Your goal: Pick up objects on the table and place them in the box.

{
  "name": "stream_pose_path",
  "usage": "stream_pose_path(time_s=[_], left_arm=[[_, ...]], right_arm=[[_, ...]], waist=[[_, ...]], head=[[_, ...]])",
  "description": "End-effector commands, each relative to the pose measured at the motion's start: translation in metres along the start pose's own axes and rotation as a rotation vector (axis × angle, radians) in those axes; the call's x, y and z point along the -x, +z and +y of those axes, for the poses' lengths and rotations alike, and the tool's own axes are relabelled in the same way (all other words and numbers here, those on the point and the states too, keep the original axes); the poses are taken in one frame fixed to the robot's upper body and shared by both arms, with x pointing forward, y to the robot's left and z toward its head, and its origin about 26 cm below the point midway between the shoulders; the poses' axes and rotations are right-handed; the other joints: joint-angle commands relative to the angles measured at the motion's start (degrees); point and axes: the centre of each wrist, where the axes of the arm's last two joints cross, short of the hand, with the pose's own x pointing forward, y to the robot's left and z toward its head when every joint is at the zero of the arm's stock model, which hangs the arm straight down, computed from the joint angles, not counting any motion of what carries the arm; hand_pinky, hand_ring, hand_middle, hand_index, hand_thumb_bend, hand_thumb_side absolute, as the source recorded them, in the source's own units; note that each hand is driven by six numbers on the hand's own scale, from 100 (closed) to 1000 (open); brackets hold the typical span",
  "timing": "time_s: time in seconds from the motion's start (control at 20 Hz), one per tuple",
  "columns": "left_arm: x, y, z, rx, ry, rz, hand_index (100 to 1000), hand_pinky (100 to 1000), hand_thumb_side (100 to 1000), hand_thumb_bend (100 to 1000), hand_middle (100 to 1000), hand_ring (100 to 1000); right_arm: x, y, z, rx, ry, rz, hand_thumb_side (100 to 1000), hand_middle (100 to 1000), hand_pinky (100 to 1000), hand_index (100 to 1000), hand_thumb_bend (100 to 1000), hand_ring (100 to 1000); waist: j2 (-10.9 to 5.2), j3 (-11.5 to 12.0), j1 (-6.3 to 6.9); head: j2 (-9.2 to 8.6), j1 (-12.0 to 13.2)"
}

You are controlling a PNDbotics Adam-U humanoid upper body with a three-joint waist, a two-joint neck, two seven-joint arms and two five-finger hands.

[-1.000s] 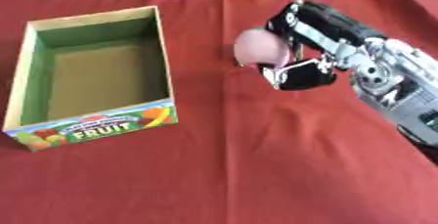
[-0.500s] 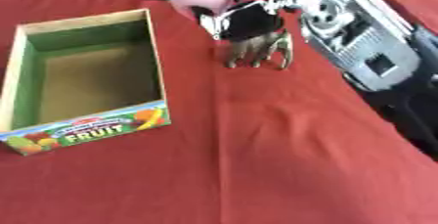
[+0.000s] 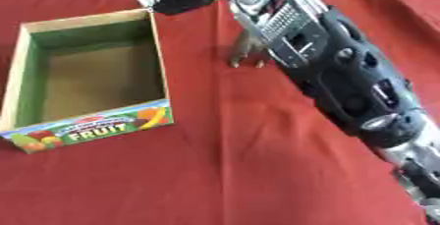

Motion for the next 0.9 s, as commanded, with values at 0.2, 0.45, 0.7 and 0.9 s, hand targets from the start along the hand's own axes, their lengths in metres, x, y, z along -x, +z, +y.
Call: stream_pose_path(time_s=[0.2, 0.45, 0.7, 0.9], left_arm=[[-0.010, -0.015, -0.004, 0.003, 0.030, -0.133, 824, 748, 795, 117, 732, 627], [-0.015, -0.022, -0.013, 0.002, 0.068, -0.195, 821, 743, 785, 127, 728, 624], [-0.016, -0.021, -0.015, 0.006, 0.083, -0.186, 821, 743, 787, 126, 728, 625], [-0.016, -0.022, -0.015, 0.009, 0.089, -0.182, 821, 743, 789, 124, 729, 625]], right_arm=[[0.001, -0.024, 0.022, -0.014, -0.001, -0.011, 236, 361, 491, 516, 100, 510], [0.011, -0.035, 0.051, -0.076, 0.013, 0.019, 230, 364, 493, 517, 100, 516], [0.023, -0.037, 0.075, -0.150, 0.056, 0.037, 216, 373, 496, 522, 100, 526], [0.032, -0.038, 0.088, -0.187, 0.083, 0.056, 206, 377, 499, 525, 100, 534]], waist=[[-1.42, 1.0, 0.17], [-1.24, 1.9, 0.23], [-1.04, 2.0, 0.12], [-0.87, 2.2, 0.01]], head=[[-0.08, -1.1], [-0.42, -1.7], [-0.50, -1.5], [-0.52, -1.3]])
